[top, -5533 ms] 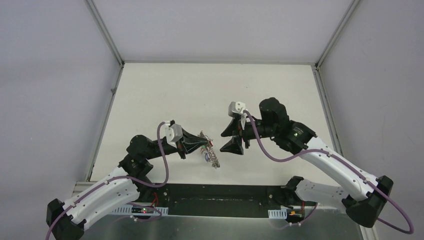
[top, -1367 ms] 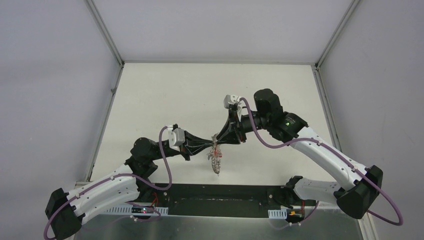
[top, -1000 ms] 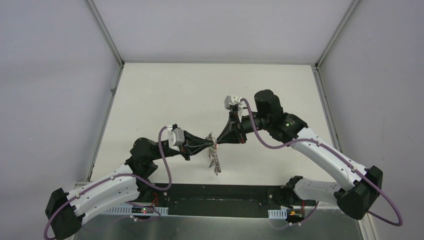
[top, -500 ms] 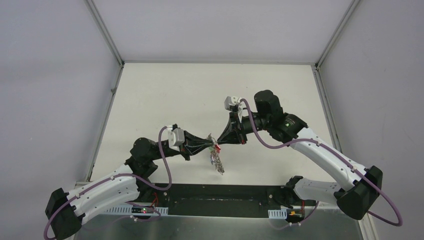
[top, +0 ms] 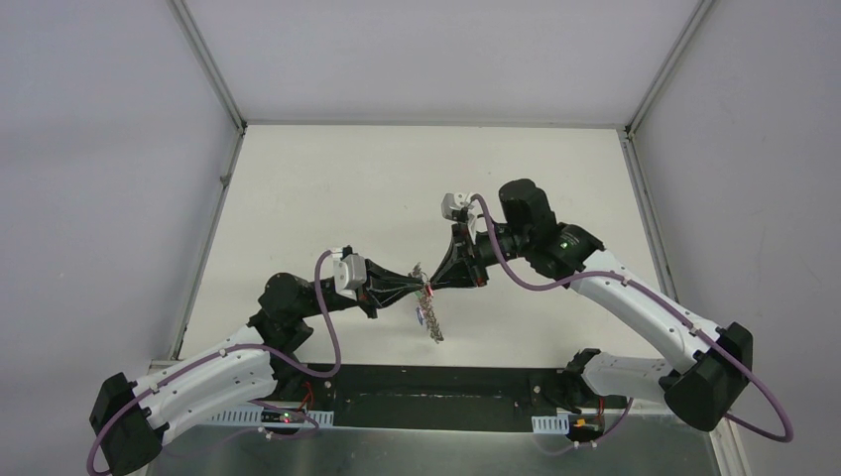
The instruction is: Put the keys on the keyring
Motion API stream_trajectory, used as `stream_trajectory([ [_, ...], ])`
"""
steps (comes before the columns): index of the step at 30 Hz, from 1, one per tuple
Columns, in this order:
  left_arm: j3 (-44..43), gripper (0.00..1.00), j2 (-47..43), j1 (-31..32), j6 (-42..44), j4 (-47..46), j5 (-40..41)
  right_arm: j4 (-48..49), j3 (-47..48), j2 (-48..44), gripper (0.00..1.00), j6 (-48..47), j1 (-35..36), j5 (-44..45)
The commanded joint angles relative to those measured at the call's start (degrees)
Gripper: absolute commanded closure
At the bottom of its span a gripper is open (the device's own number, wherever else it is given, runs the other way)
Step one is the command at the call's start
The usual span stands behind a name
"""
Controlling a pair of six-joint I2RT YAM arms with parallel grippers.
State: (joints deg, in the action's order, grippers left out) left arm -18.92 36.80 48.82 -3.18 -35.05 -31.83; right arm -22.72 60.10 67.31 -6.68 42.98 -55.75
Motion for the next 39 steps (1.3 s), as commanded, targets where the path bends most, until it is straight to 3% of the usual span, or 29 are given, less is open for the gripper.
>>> stream_trajectory([
  [1,-2.26,1.00,-0.25,0.58,0.33,-5.38,-0.53,1.98,-0.21,0.56,0.91,0.29,-0.24,-1.93],
  [12,-2.44,1.00,-0.23,0.53,0.35,-5.51,-0.59,1.94,-1.23,1.30,0.95,0.34,-0.19,-1.17],
  [21,-2.35,1.00,-0.18,0.57,0.23,-6.12,-0.86,2.67,-1.69,1.75,0.87,1.06,-0.18,0.73],
  [29,-2.26,1.00,-0.53,0.52,0.31,-5.38,-0.71,2.27,-1.71,0.61,0.73,1.31,-0.18,4.68],
  [39,-2.59,1.00,-1.54,0.57,1.73,-1.73,-0.42,2.33,-3.51,-5.87,0.41,-1.11,-0.22,13.09],
])
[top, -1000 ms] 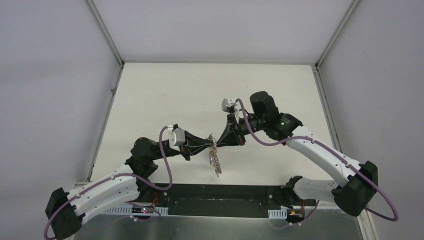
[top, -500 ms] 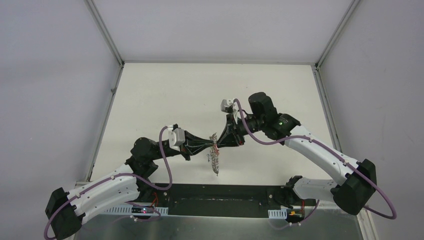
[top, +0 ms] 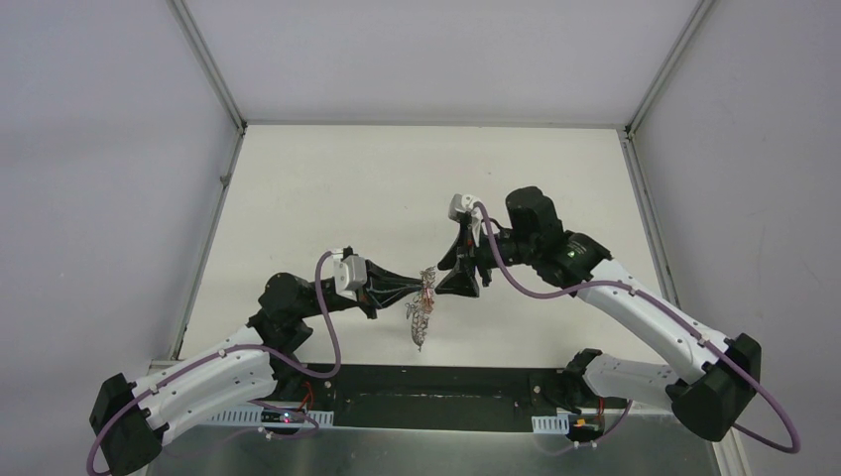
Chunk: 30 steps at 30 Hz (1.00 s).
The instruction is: Put the keys on the keyring
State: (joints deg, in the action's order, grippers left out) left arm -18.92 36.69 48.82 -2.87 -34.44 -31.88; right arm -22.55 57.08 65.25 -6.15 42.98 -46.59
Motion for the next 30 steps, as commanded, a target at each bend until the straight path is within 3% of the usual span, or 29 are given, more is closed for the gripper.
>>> stream_trajectory([
  [1,-2.66,1.00,-1.49,0.53,1.58,-1.92,-0.33,2.14,-0.74,-4.35,0.38,-1.85,-0.18,4.37],
  [10,-4.89,1.00,-0.03,0.54,2.96,3.56,1.18,2.24,-1.51,-5.97,0.15,-2.12,-0.17,6.82],
  [16,-9.29,1.00,6.10,0.57,3.73,2.31,0.19,2.57,-1.51,-7.60,0.01,-1.68,-0.25,9.32],
  [26,-16.22,1.00,20.69,0.50,3.39,-6.35,-4.18,4.00,-3.34,-14.81,0.01,-1.28,-0.18,17.06],
  [30,-15.62,1.00,23.48,0.55,3.01,-7.90,-0.97,6.25,-5.73,-19.71,0.00,-1.34,-0.17,20.56],
])
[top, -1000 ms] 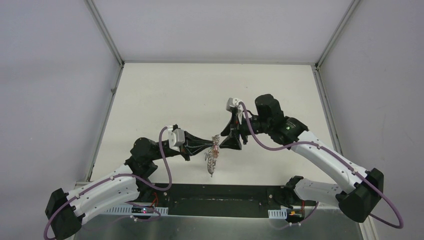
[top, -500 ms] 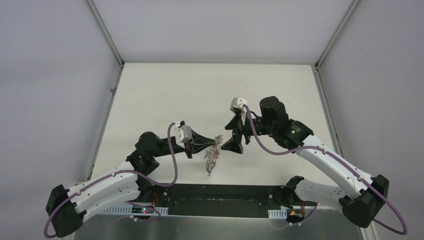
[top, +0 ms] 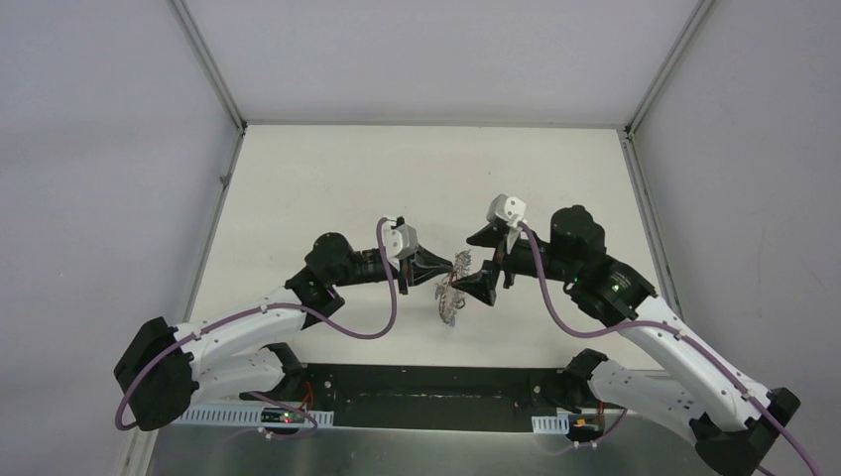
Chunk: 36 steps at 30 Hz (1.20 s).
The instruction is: Put the keys on the keyring
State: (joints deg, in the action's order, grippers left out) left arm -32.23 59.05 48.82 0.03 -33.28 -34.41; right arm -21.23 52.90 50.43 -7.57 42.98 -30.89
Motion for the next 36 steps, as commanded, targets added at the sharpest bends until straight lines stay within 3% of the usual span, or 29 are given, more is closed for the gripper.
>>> stream_trajectory([
  [1,-1.48,1.00,2.00,0.55,0.09,-10.30,2.81,5.42,-2.10,-5.60,0.01,0.03,-0.18,5.36],
  [7,6.01,1.00,6.95,0.52,-5.74,-20.89,9.20,5.95,-3.33,-6.20,0.01,0.39,-0.20,5.27],
  [11,9.45,1.00,7.12,0.55,-6.06,-22.01,12.57,5.94,-3.33,-5.75,0.00,0.57,-0.18,4.62],
  [28,15.11,0.99,-9.15,0.56,-2.64,-0.69,22.83,5.94,-2.81,-3.70,0.00,0.56,-0.22,3.65],
  [36,15.86,0.65,-17.85,0.58,-2.72,9.75,26.31,5.94,-2.77,-2.64,0.00,0.86,-0.17,3.33],
])
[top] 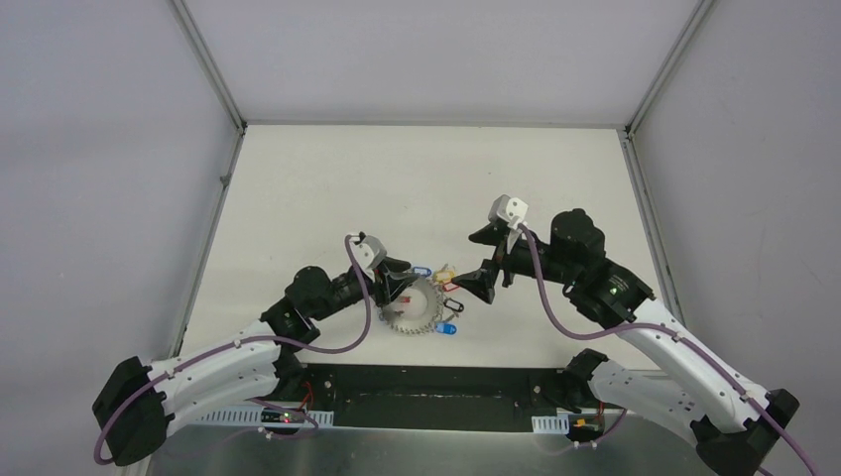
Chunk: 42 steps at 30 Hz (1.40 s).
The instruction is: Put the keys on the keyring
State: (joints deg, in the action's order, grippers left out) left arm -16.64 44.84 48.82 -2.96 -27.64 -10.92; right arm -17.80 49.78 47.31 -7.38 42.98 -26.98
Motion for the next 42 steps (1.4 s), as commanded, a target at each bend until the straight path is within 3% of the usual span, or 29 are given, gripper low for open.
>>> stream_trajectory([
  [1,0.25,0.61,-4.43,0.58,0.24,5.05,3.17,2.51,0.39,0.62,0.00,0.66,-0.18,-0.68],
  [10,-3.03,0.27,-7.51,0.57,0.80,13.36,6.05,3.08,0.74,2.18,0.01,1.33,-0.18,-0.83],
  [15,-6.94,0.02,-3.96,0.57,-4.72,17.12,12.32,3.80,0.72,3.62,0.00,3.01,-0.39,-0.02],
  [24,-13.18,0.01,4.61,-3.06,-6.02,25.25,11.70,6.33,-1.38,6.97,0.00,7.07,-4.64,-0.62],
  [29,-15.02,0.01,5.64,-15.71,-12.11,30.11,-1.29,8.44,-4.78,9.72,0.01,13.05,-11.86,-2.40],
  [36,-15.69,0.01,4.94,-29.83,-13.17,34.66,-9.82,9.92,-10.01,9.21,0.01,16.46,-23.53,-1.27],
  [42,-13.90,0.01,5.42,-45.10,-13.58,34.38,-15.88,12.15,-14.31,7.73,0.00,17.01,-31.26,11.44],
])
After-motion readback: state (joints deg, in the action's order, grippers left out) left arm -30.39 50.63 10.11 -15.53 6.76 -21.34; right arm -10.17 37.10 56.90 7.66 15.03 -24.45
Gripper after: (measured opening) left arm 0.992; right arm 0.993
